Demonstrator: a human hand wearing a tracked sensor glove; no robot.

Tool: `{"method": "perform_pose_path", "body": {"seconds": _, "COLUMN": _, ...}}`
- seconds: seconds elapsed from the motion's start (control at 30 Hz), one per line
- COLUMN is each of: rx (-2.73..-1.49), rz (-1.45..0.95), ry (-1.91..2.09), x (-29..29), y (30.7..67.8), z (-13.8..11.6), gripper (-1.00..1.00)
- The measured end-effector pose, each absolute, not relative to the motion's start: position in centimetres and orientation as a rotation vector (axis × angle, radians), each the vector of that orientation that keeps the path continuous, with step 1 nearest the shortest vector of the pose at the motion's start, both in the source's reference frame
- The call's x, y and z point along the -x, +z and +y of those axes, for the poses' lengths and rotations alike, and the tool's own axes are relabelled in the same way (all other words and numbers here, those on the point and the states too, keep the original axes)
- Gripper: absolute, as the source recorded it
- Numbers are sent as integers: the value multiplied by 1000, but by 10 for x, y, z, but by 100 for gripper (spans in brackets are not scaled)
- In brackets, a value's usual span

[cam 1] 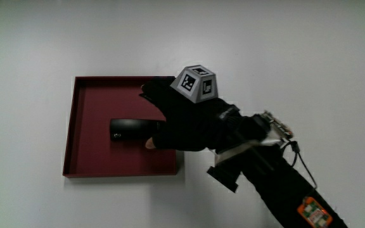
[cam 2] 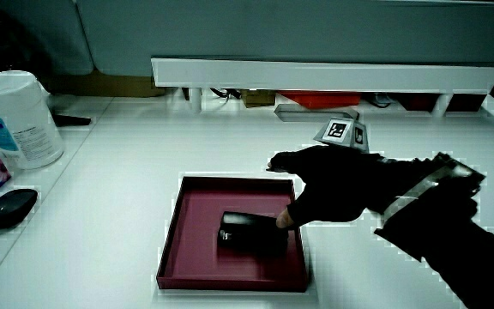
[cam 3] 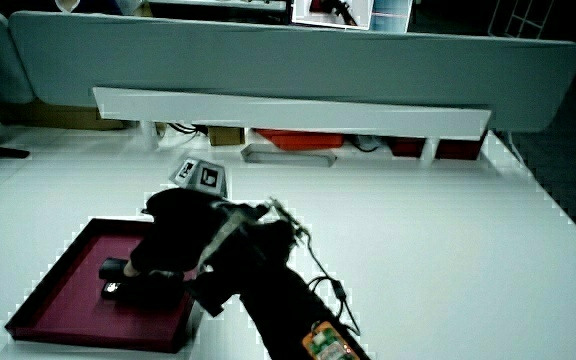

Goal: Place stapper into plate

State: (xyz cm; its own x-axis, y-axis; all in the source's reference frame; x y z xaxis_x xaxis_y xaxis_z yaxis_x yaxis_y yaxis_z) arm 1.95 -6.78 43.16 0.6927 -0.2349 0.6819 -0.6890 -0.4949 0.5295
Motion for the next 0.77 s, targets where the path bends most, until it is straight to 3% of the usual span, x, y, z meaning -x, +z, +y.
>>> {"method": "perform_pose_path", "body": {"seconds": 0.07, "rx": -1967, "rz": -698, "ry": 705, "x": -26, "y": 420, "z": -67, "gripper": -100}}
{"method": "perform_pose_path", "body": {"seconds": 0.4, "rx": -1950, "rz": -709, "ry": 654, "x": -56, "y": 370, "z": -47, "gripper": -100}}
{"method": "perform_pose_path", "body": {"seconds": 0.5, "rx": -1962, "rz": -748, "ry": 705, "x": -66, "y": 359, "z": -42, "gripper": -100}}
{"method": "perform_pose_path", "body": {"seconds": 0.63, "rx": -2094, "rz": -811, "ry": 735, "x": -75, "y": 342, "z": -40, "gripper": -100}}
{"method": "perform_pose_path", "body": {"seconds": 0.77, "rx": -2098, "rz": -805, "ry": 709, "x": -76, "y": 348, "z": -40, "gripper": -100}}
